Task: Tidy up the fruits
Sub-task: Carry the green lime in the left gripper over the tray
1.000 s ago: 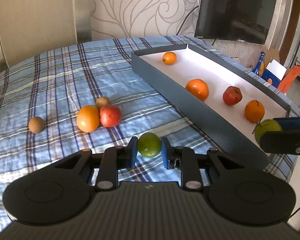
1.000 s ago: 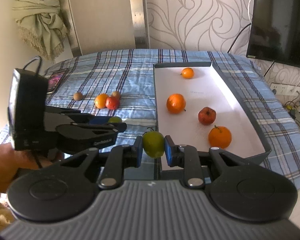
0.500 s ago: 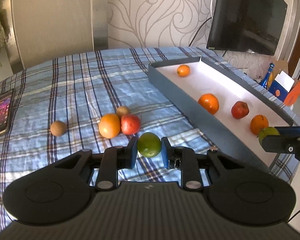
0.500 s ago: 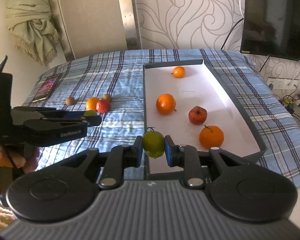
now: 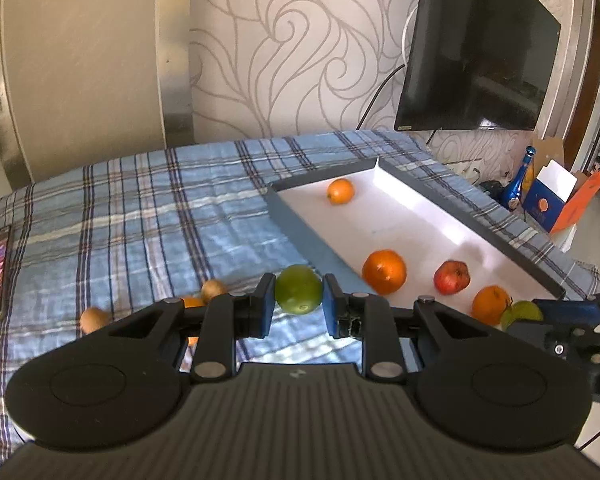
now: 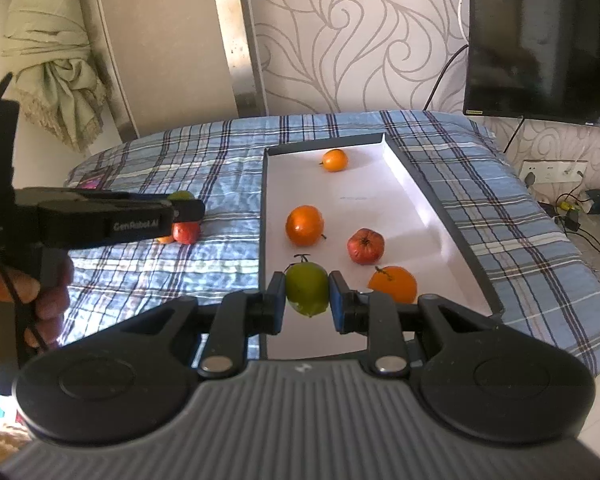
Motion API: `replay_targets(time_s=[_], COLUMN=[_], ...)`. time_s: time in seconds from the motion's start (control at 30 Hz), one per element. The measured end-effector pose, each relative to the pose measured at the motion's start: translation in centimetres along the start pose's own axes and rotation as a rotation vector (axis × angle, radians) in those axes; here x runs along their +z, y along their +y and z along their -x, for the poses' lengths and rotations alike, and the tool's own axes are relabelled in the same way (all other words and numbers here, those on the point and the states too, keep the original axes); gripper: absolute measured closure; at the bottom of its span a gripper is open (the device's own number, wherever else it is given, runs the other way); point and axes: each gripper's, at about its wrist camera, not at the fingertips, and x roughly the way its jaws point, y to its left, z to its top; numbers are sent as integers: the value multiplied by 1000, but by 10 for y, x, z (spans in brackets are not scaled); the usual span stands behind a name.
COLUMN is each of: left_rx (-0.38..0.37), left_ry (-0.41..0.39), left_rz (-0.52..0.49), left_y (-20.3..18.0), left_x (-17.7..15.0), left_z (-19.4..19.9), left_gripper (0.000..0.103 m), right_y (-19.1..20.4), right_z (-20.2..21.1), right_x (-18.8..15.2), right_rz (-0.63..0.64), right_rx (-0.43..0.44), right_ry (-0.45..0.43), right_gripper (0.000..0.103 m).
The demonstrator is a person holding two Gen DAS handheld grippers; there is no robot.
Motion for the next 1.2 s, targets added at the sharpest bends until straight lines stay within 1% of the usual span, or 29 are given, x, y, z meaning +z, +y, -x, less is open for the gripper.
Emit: replay_targets(time_s=[0.37,0.83,1.2], left_rx=[-26,-70,-98], left_ry=[-16,-13,-5], left_rz=[-37,-36,-46], left_y=[-22,-47,-66], left_x=[26,38,46], left_z=[-13,-38,-65], left_gripper=[74,74,74], right_y=[-12,-21,-33], right_z=[1,1,8], right_x=[-2,-3,-3], right_rz=[-14,1,10], right_rx=[-10,-21,-33], right_ry=[-5,16,5], right_gripper=[77,77,77])
